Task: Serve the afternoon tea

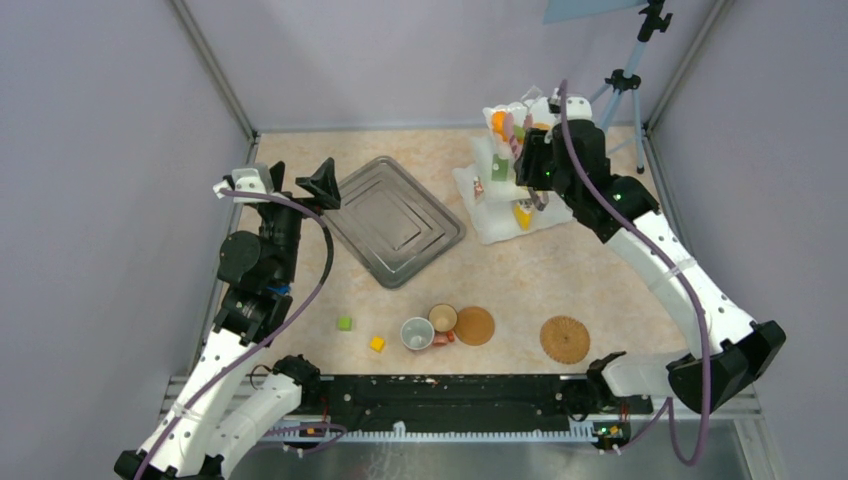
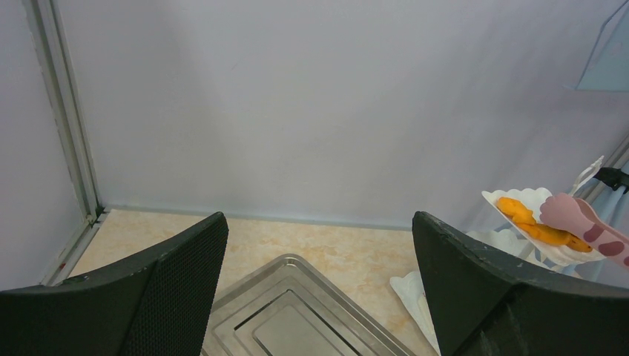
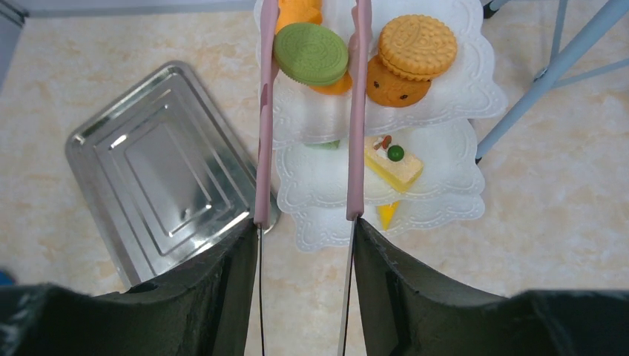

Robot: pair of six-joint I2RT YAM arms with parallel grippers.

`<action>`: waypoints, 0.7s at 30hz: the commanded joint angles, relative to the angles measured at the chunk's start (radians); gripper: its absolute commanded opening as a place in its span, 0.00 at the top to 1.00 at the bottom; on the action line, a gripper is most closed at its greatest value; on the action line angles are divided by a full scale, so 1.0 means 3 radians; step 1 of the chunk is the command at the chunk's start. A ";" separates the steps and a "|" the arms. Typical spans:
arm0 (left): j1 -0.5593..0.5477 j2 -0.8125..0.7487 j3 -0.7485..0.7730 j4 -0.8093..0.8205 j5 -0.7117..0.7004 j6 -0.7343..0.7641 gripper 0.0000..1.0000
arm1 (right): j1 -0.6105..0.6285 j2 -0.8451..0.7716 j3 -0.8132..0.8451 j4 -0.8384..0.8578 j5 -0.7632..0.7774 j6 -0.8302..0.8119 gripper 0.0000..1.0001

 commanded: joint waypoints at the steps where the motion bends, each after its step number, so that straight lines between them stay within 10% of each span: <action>1: 0.0011 -0.0014 0.0060 0.0095 0.0030 -0.0006 0.01 | -0.0295 -0.0263 -0.0081 0.0284 -0.0485 0.0477 0.53; 21: 0.0009 -0.0016 0.0059 0.0096 0.0041 -0.0011 0.01 | -0.0966 -0.0773 -0.0401 0.0477 -0.1272 0.1009 0.52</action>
